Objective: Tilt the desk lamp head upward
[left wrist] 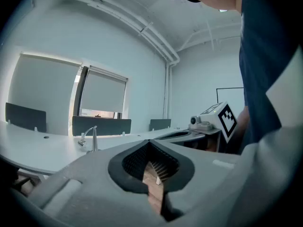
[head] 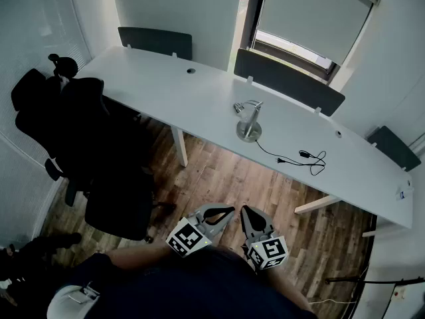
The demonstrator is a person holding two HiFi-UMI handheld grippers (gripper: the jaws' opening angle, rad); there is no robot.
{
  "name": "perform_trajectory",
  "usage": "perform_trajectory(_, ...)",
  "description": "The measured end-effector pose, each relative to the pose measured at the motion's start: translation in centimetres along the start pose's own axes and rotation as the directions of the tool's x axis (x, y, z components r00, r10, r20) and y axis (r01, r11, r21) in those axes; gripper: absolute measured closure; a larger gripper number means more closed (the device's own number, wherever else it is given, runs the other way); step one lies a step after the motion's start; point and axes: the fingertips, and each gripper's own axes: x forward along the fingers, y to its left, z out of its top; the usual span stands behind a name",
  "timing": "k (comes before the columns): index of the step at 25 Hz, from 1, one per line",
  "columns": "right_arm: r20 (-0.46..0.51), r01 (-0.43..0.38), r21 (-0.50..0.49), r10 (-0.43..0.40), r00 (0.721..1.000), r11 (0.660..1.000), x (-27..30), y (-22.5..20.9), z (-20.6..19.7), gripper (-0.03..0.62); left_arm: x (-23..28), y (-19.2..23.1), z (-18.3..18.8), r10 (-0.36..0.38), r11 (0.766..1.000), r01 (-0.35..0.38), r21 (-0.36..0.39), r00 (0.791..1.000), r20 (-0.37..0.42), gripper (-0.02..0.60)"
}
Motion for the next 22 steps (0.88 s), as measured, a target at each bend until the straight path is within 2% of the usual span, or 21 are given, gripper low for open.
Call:
perform_trajectory(14,0.002,-0.022,-0.010,0.022,1.000,1.000,0.3,-1.1,0.5,0.585,1.3,0.3,0.3,0.012,1.000,-0.012,0.004,1.000,-0.009,0.583)
perform_trajectory(22,0.033,-0.052,-0.012,0.052,0.998,0.999,-1.0,-3.5,0.5,0.585,3.4,-0.2,0.6,0.055,0.998,-0.055,0.013,0.998,-0.028,0.583)
